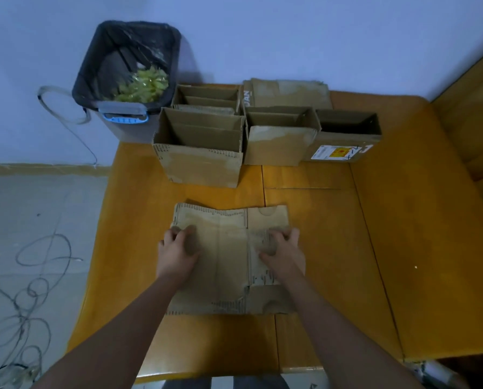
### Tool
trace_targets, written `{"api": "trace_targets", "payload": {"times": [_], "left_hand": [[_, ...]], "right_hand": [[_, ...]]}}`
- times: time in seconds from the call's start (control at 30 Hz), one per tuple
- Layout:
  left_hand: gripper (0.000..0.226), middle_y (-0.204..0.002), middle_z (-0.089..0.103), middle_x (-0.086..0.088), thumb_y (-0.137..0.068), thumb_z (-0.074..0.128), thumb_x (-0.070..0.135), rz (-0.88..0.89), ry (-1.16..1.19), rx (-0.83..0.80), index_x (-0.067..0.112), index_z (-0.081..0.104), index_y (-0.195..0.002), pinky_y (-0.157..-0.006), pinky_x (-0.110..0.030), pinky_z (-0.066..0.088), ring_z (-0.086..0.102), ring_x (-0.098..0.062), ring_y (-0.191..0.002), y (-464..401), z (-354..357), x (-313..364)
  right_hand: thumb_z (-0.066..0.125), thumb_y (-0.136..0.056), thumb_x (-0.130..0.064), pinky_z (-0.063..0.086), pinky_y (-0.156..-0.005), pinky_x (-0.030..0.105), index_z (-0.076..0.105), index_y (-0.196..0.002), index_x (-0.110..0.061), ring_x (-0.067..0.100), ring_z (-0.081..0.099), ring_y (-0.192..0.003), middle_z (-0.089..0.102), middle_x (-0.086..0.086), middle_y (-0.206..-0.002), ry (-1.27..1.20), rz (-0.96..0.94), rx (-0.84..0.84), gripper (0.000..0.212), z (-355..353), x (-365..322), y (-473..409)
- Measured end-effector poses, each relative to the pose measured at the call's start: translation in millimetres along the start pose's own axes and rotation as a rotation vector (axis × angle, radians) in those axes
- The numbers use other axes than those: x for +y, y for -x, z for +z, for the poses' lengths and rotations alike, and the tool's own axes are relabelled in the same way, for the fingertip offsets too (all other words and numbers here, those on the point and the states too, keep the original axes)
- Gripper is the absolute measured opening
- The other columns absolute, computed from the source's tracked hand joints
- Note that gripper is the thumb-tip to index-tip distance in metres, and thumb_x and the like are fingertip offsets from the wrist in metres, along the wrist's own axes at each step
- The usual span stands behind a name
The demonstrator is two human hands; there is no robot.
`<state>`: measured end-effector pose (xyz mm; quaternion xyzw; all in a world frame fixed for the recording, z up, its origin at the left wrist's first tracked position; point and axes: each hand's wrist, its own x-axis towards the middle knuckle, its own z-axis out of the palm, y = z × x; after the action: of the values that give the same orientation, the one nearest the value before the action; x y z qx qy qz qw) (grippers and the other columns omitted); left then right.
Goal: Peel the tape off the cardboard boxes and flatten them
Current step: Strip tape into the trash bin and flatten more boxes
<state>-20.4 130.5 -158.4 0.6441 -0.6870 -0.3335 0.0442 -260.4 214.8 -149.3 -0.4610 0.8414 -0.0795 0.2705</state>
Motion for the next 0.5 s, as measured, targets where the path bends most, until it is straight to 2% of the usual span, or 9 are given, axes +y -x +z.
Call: {"api": "trace_targets", "payload": {"times": [0.17, 0.37, 0.5], "left_hand": [[0.043, -0.133, 0.045, -0.008, -0.086, 0.062, 0.005, 0.139, 0.088, -0.025, 0.009, 0.054, -0.128, -0.094, -0.037, 0.044, 0.048, -0.030, -0.116, 7, -23, 27], [0.029, -0.124, 0.052, -0.003, -0.086, 0.060, 0.001, 0.327, 0.162, -0.015, 0.013, 0.060, -0.112, -0.085, -0.022, 0.038, 0.051, -0.021, -0.112, 15, -50, 56], [0.025, -0.106, 0.052, 0.006, -0.084, 0.066, 0.003, 0.469, 0.216, 0.023, 0.022, 0.058, -0.097, -0.083, -0.019, 0.036, 0.052, -0.016, -0.104, 15, -75, 81]], "right_hand": [[0.066, -0.084, -0.033, 0.047, -0.090, 0.033, 0.044, -0.130, -0.027, 0.023, 0.037, -0.114, 0.021, 0.002, -0.131, 0.042, -0.008, 0.070, 0.051, -26, -16, 5], [0.065, -0.086, -0.034, 0.046, -0.091, 0.034, 0.046, -0.130, -0.025, 0.026, 0.038, -0.117, 0.022, 0.005, -0.134, 0.079, -0.002, 0.170, 0.049, -77, -20, 10], [0.064, -0.083, -0.039, 0.045, -0.093, 0.035, 0.045, -0.129, -0.027, 0.025, 0.038, -0.118, 0.024, 0.004, -0.133, 0.124, -0.011, 0.252, 0.051, -116, -23, 12]]}}
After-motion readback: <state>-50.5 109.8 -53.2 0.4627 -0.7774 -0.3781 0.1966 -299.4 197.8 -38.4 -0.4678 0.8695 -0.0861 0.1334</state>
